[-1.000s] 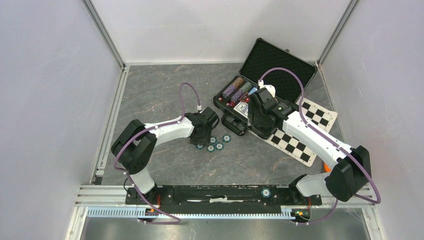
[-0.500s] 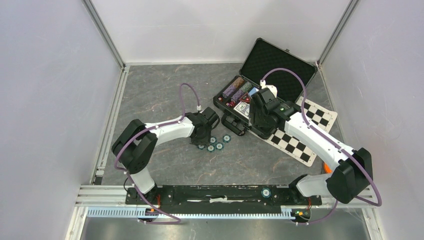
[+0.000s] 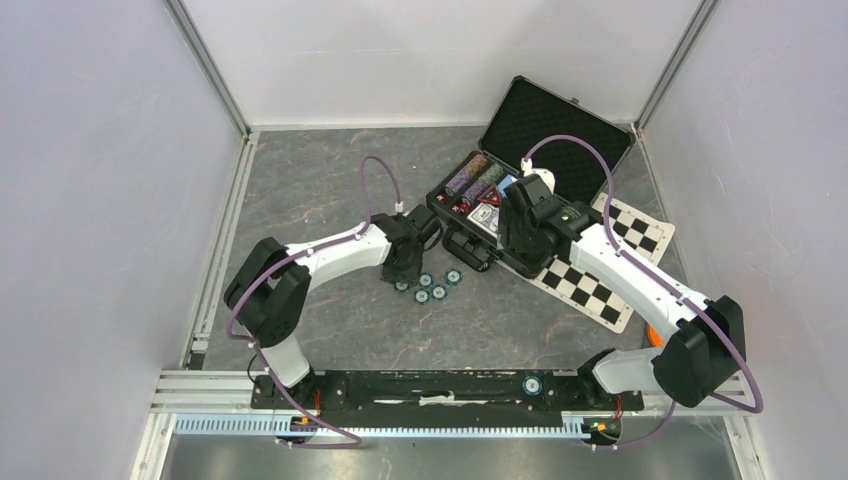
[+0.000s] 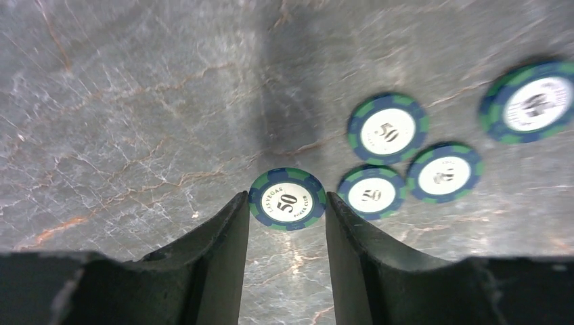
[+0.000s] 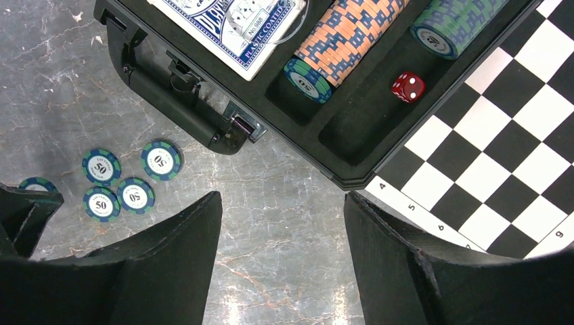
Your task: Pack up texas hold em set
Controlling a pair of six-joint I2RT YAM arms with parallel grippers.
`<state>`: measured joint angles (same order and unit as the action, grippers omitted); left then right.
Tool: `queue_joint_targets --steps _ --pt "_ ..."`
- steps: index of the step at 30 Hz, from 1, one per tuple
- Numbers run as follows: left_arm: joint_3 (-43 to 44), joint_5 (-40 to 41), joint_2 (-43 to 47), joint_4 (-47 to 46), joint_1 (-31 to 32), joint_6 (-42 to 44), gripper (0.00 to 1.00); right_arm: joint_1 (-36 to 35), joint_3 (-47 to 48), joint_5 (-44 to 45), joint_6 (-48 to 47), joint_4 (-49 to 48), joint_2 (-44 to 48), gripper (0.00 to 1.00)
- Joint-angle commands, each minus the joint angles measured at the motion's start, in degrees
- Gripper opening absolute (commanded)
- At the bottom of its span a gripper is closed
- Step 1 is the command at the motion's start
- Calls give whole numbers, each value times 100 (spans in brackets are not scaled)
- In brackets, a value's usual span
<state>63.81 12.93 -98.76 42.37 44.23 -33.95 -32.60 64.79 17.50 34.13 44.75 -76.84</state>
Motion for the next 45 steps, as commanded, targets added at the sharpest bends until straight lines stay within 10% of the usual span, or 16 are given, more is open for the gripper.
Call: queue_joint_targets --steps 1,45 --pt "623 -37 187 201 6 -13 49 37 33 -34 -92 -151 53 72" --pt "2366 -851 -1758 -506 565 768 50 558 -115 325 -157 6 641 71"
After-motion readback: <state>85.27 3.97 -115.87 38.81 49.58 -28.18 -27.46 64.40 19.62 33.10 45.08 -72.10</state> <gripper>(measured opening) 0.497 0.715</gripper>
